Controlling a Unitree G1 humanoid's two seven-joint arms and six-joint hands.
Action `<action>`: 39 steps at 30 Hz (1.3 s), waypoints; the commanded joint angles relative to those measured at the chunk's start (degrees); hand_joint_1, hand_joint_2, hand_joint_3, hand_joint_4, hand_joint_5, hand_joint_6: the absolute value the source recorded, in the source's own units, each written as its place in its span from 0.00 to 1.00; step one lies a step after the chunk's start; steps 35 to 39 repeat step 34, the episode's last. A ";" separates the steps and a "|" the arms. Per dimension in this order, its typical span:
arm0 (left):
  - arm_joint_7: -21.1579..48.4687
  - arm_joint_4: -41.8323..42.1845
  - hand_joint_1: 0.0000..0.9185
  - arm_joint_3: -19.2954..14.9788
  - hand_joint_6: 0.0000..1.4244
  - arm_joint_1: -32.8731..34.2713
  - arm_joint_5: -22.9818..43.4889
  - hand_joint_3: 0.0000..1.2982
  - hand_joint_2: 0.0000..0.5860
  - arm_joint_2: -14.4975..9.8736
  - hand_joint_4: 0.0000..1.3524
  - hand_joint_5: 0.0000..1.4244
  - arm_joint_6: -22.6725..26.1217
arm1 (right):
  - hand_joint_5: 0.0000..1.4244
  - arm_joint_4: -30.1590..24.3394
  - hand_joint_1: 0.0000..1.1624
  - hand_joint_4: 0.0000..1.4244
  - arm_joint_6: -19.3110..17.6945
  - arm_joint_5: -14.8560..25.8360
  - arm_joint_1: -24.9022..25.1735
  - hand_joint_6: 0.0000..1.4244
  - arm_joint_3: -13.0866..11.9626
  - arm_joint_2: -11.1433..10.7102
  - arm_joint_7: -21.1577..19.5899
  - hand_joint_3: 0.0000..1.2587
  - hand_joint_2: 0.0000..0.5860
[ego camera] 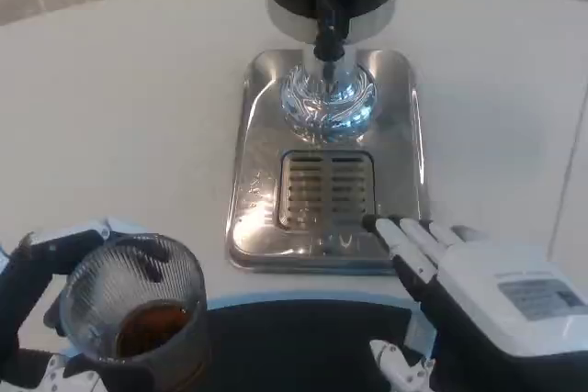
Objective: Grasp the cup under the faucet to collect the drink, then remove the cup.
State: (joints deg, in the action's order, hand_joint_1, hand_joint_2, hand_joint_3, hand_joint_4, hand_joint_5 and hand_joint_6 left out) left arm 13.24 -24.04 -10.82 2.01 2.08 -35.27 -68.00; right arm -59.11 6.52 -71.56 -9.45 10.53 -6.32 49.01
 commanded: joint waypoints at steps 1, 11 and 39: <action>0.18 1.05 0.63 -1.11 1.00 -1.00 2.12 0.75 0.03 -0.21 0.86 0.96 -1.88 | 0.00 -0.89 0.21 0.00 -2.15 -0.40 -1.07 0.00 -0.56 1.89 0.37 0.00 0.96; 0.25 1.33 0.63 -0.91 1.00 -1.76 1.81 0.75 0.03 0.02 0.86 0.96 -1.98 | 0.00 -0.89 0.22 0.00 -5.21 -0.06 -2.19 0.00 -2.65 4.39 0.65 0.00 0.96; 0.20 -0.43 0.63 -0.64 1.00 2.83 -0.91 0.75 0.03 2.07 0.86 0.96 1.12 | 0.00 -0.89 0.22 0.00 -7.14 -1.09 -1.58 0.00 -4.52 7.61 2.23 0.00 0.94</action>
